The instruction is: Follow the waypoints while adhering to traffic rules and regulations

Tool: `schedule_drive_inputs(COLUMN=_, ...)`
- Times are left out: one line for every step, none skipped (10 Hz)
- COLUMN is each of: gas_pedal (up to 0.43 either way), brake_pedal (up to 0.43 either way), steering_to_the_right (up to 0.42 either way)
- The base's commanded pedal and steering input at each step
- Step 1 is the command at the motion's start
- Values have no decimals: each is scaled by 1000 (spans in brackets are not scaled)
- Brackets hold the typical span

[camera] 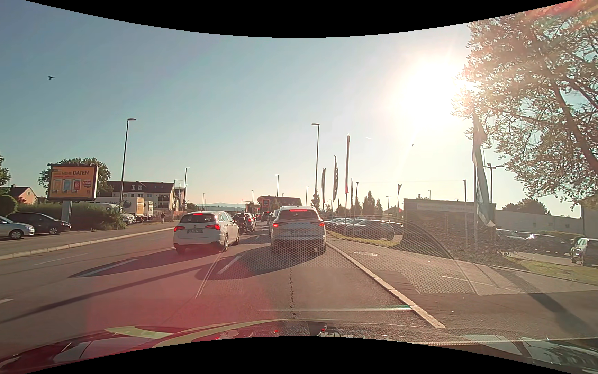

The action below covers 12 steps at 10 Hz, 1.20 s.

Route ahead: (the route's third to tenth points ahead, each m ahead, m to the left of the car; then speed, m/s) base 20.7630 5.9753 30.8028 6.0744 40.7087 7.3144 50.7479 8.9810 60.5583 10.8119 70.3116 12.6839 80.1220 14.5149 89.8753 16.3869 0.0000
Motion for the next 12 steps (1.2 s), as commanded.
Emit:
schedule_drive_inputs(gas_pedal=0, brake_pedal=256, steering_to_the_right=-15)
schedule_drive_inputs(gas_pedal=0, brake_pedal=250, steering_to_the_right=-15)
schedule_drive_inputs(gas_pedal=0, brake_pedal=250, steering_to_the_right=-15)
schedule_drive_inputs(gas_pedal=0, brake_pedal=256, steering_to_the_right=-15)
schedule_drive_inputs(gas_pedal=0, brake_pedal=250, steering_to_the_right=-15)
schedule_drive_inputs(gas_pedal=0, brake_pedal=250, steering_to_the_right=-15)
schedule_drive_inputs(gas_pedal=0, brake_pedal=250, steering_to_the_right=-15)
schedule_drive_inputs(gas_pedal=0, brake_pedal=250, steering_to_the_right=-15)
schedule_drive_inputs(gas_pedal=0, brake_pedal=256, steering_to_the_right=-15)
schedule_drive_inputs(gas_pedal=0, brake_pedal=256, steering_to_the_right=-15)
schedule_drive_inputs(gas_pedal=0, brake_pedal=256, steering_to_the_right=-15)
schedule_drive_inputs(gas_pedal=0, brake_pedal=250, steering_to_the_right=-15)
